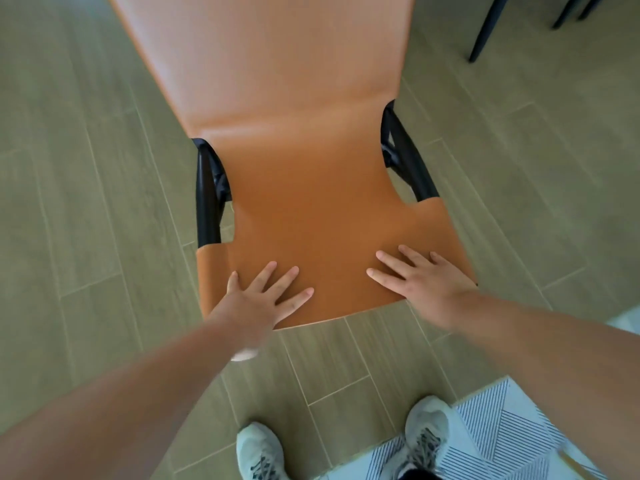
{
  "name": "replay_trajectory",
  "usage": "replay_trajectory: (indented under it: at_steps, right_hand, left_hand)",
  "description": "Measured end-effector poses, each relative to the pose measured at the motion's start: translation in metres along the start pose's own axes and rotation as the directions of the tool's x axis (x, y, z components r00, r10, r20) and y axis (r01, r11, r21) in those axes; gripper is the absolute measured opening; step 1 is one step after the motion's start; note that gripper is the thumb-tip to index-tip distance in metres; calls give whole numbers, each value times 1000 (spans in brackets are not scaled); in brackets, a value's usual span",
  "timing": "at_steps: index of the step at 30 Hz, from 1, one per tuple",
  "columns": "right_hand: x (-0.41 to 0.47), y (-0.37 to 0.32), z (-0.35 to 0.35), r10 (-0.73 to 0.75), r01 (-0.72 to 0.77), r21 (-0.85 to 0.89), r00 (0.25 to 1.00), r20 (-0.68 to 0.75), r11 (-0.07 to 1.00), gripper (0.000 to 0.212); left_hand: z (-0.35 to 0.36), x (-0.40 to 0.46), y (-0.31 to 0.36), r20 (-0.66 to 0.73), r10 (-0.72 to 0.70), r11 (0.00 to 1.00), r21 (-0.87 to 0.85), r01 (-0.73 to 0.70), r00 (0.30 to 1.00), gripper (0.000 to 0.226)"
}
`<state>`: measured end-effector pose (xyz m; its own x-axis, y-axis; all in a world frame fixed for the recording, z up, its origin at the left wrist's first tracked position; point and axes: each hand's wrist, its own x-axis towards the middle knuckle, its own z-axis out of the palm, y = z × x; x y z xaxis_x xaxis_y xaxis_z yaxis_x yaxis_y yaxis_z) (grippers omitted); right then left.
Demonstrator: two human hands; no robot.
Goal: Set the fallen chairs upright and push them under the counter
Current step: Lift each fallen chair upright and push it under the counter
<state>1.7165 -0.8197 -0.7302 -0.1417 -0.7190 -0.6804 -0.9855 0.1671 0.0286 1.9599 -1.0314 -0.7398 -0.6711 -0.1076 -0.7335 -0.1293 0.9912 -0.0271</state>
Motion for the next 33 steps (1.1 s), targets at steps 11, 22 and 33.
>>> replay_trajectory:
  at_steps: [11, 22, 33]
  right_hand:
    - [-18, 28, -193, 272, -259, 129, 958, -93, 957, 83]
    - [10, 116, -352, 59, -65, -2, 909, -412, 998, 32]
    - [55, 174, -442, -30, 10, -37, 795, -606, 999, 22]
  left_hand:
    - [-159, -62, -100, -166, -47, 999, -33, 42, 985, 123]
    - [-295, -73, -212, -340, -341, 938, -56, 343, 876, 86]
    - [-381, -59, -284, -623, -339, 926, -88, 367, 705, 38]
